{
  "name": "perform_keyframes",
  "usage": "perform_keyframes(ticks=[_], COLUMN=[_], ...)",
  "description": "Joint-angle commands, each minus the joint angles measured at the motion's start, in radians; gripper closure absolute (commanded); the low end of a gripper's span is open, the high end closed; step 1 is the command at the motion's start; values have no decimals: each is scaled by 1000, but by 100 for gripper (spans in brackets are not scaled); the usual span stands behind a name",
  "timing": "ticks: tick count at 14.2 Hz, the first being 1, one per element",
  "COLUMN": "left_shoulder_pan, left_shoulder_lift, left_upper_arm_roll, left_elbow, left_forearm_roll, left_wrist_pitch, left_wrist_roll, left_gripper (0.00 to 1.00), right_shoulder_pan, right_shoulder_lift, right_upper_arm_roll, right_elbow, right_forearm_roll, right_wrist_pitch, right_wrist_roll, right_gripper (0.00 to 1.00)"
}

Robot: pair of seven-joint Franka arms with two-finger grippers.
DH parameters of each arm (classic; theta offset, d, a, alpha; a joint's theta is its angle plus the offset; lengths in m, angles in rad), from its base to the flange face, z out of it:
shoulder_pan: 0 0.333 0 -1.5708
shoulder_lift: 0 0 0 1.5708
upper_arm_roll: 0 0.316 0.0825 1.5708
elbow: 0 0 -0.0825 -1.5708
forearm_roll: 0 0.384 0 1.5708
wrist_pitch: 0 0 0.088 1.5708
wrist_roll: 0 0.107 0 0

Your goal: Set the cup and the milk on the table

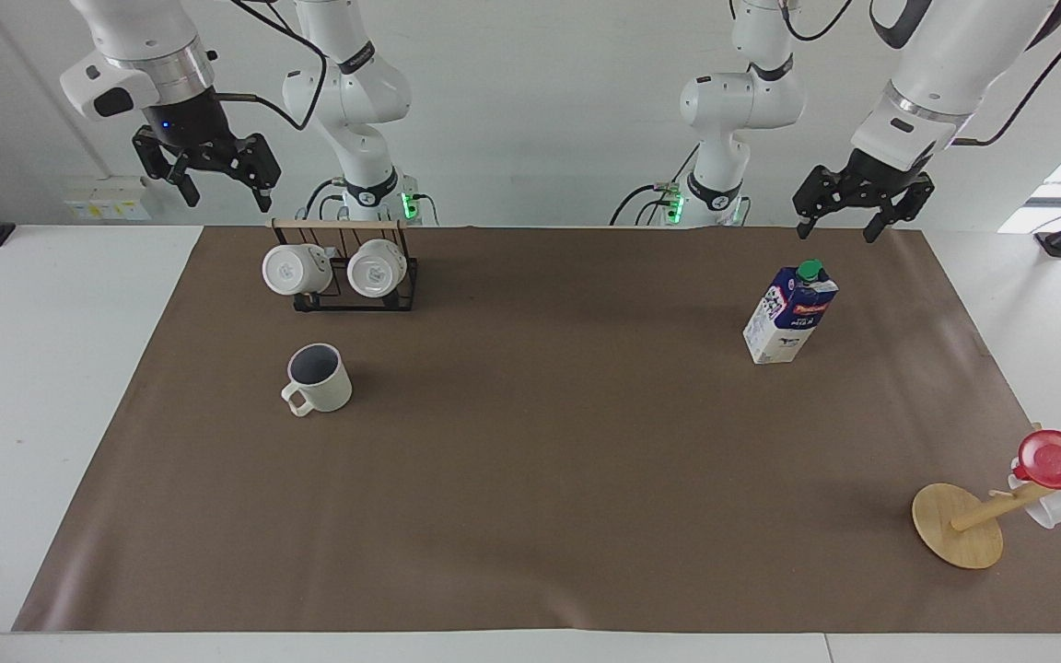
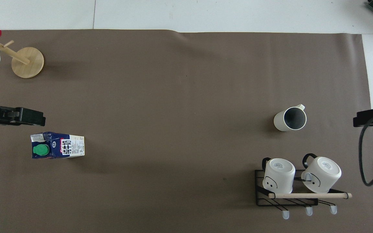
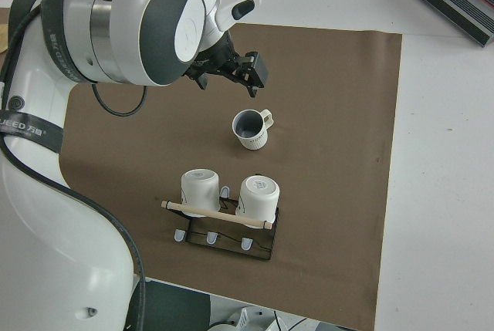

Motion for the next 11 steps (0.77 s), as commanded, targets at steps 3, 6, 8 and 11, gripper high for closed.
perform_keyframes(ticks=[3,6,8,11], left_shoulder_pan=[17,17,17,17], left_shoulder_lift=[-2,-4,-4,-4], left_upper_arm_roll=[-6,-7,-6,-6], left_elbow=[14,14,14,14], left_forearm_roll=[-15,-15,-15,-15], left_wrist_pitch=[-20,-21,-20,-21], left_wrist_roll=[10,10,10,10], left_gripper=[0,0,0,0], right_shoulder_pan=[-7,-1,2,5], right_shoulder_lift=[-12,-16,-14,-6], right_upper_arm_roll=[-3,3,5,6], right_elbow=[-5,-10,-21,-30], right_forearm_roll=[4,7,7,5], right_wrist_pitch=[14,27,56,57], right_wrist_roll=[-10,-13,-7,2], right_gripper=[0,0,0,0])
